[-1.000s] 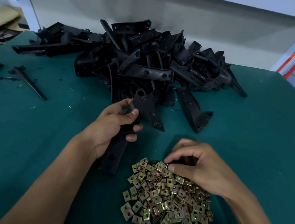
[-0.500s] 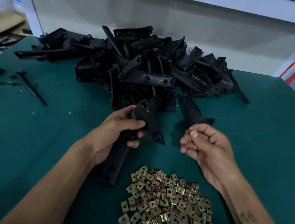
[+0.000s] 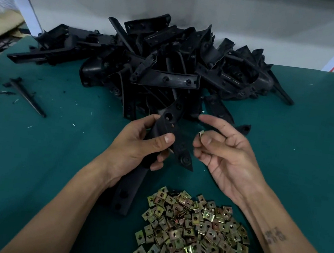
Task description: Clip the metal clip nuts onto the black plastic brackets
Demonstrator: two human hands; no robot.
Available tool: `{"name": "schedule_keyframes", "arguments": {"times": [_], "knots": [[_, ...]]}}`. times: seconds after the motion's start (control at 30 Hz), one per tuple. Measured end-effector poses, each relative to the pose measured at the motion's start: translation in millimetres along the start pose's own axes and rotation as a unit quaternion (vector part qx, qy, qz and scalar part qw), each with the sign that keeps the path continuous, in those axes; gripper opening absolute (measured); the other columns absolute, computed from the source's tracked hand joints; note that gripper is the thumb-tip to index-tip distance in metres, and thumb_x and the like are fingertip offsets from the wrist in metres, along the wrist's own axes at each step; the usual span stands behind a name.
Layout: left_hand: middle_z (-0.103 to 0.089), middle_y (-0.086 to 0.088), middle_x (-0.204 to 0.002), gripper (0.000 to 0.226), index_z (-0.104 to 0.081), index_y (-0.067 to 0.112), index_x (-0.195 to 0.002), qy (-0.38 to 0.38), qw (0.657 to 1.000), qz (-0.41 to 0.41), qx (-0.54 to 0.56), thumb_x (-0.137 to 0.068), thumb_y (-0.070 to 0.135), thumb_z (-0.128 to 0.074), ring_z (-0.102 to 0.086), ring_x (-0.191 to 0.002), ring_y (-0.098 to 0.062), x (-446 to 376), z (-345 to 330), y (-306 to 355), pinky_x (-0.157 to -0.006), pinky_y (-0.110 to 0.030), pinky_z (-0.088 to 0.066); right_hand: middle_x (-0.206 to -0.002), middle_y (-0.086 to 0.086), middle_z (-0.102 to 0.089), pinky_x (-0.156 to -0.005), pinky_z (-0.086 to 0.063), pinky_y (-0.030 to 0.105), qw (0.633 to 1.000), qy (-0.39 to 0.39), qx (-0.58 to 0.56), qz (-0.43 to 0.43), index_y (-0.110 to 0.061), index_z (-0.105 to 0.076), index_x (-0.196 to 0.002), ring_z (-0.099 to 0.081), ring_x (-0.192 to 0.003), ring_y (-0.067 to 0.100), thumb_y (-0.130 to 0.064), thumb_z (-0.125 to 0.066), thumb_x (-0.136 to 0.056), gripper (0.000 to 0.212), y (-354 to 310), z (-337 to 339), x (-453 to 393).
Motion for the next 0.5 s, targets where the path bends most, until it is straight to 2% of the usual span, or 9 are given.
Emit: {"name": "schedule_keyframes", "arguments": {"times": [0.1, 0.2, 0.33, 0.5], "knots": [[-0.054, 0.003, -0.073, 0.039, -0.050, 0.003, -0.109, 0.002, 1.000, -0.001, 0.002, -0.083, 0.023, -0.072, -0.041, -0.052, -0.012, -2, 0, -1, -0.044, -0.023, -0.037, -0.086, 0.012, -0.074, -0.070, -0.058, 0.026, 1.000, -0.018, -0.001, -0.004, -0.010, -0.078, -0.102, -0.071, -0.076, 0.019, -0.005, -0.070, -0.085, 0.020, 5, -7, 0], [-0.053, 0.004, -0.071, 0.032, -0.049, 0.006, -0.112, 0.002, 1.000, -0.006, 0.008, -0.088, 0.017, -0.066, -0.037, -0.051, -0.010, -2, 0, -2, -0.043, -0.022, -0.035, -0.090, 0.013, -0.074, -0.064, -0.057, 0.026, 1.000, -0.015, -0.001, -0.009, -0.014, -0.078, -0.096, -0.069, -0.074, 0.020, -0.006, -0.068, -0.086, 0.015, 2, -8, 1], [-0.051, 0.003, -0.072, 0.027, -0.049, 0.006, -0.111, -0.003, 1.000, -0.016, 0.023, -0.090, 0.013, -0.064, -0.037, -0.051, -0.010, -2, -7, -3, -0.042, -0.021, -0.035, -0.071, 0.001, -0.068, -0.050, -0.050, 0.022, 1.000, -0.012, 0.007, -0.016, -0.014, -0.079, -0.093, -0.062, -0.060, 0.010, -0.011, -0.075, -0.078, 0.016, -1, -4, 2], [-0.050, 0.002, -0.071, 0.026, -0.047, 0.006, -0.112, -0.003, 1.000, -0.006, 0.023, -0.090, 0.009, -0.061, -0.036, -0.050, -0.010, -4, -9, -5, -0.041, -0.021, -0.034, -0.079, 0.013, -0.073, -0.065, -0.057, 0.026, 0.999, -0.033, 0.008, -0.011, -0.008, -0.077, -0.090, -0.070, -0.073, 0.020, -0.008, -0.072, -0.078, 0.013, -1, -2, 3]]}}
Point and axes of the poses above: each hand's wrist, its own x-axis away from the middle knuckle, its own z-axis out of the back of the hand, y = z × x, the point moved 4 cm from there along -x, towards the middle knuckle
